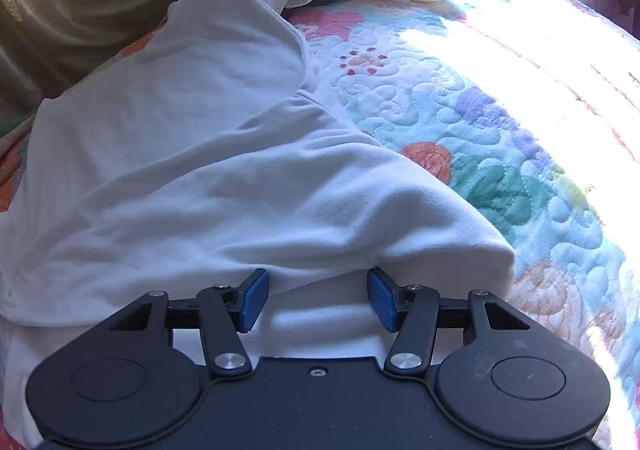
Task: Fold clothes
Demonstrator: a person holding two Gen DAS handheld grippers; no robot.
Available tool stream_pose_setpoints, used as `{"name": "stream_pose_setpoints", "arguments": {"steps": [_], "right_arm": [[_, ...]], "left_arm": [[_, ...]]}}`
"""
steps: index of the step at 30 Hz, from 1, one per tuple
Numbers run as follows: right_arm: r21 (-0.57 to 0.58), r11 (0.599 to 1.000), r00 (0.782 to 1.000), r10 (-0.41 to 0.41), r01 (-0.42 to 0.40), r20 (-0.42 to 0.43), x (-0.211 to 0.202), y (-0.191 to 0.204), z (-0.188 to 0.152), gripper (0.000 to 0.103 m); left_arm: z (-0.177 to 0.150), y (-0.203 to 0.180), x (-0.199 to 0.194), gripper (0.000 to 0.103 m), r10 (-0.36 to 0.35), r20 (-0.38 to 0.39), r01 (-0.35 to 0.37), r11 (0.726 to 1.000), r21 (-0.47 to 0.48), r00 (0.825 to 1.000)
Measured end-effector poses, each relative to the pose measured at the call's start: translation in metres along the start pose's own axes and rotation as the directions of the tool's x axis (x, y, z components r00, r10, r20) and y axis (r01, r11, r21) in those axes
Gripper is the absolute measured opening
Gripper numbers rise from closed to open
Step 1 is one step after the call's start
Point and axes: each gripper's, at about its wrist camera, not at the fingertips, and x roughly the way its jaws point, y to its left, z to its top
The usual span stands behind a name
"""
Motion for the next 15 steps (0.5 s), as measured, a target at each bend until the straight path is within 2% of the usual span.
{"name": "stream_pose_setpoints", "arguments": {"steps": [4,6,7,8,10,12,15], "right_arm": [[-0.083,0.993,0.996,-0.085,0.087,0.025,-0.005,0.003,-0.001,0.06],[-0.093,0.991,0.995,-0.09,0.092,0.031,-0.008,0.0,-0.004,0.06],[-0.093,0.992,0.996,-0.086,0.089,0.033,-0.009,-0.002,-0.005,0.06],[-0.093,0.992,0.996,-0.082,0.085,0.038,-0.01,-0.004,-0.006,0.06],[-0.098,0.992,0.995,-0.079,0.084,0.054,-0.012,-0.006,-0.006,0.06],[-0.11,0.99,0.994,-0.086,0.093,0.071,-0.014,-0.008,-0.004,0.06],[-0.124,0.986,0.989,-0.1,0.113,0.109,-0.018,-0.014,0.001,0.06]], "left_arm": [[-0.004,0.006,-0.005,0.013,0.024,-0.055,-0.023,1.0,0.016,0.998],[-0.004,0.006,-0.011,0.018,0.011,-0.065,-0.009,0.999,0.033,0.998],[-0.004,0.008,-0.013,0.028,0.015,-0.059,-0.013,0.999,0.042,0.998],[-0.003,0.009,-0.014,0.045,0.026,-0.051,-0.024,0.999,0.042,0.998],[0.002,0.017,-0.015,0.057,0.053,-0.013,-0.053,0.998,0.017,0.999],[0.009,0.027,-0.012,0.059,0.068,0.007,-0.068,0.997,-0.026,0.998],[0.021,0.036,0.001,0.067,0.03,0.009,-0.03,0.998,-0.048,0.999]]}}
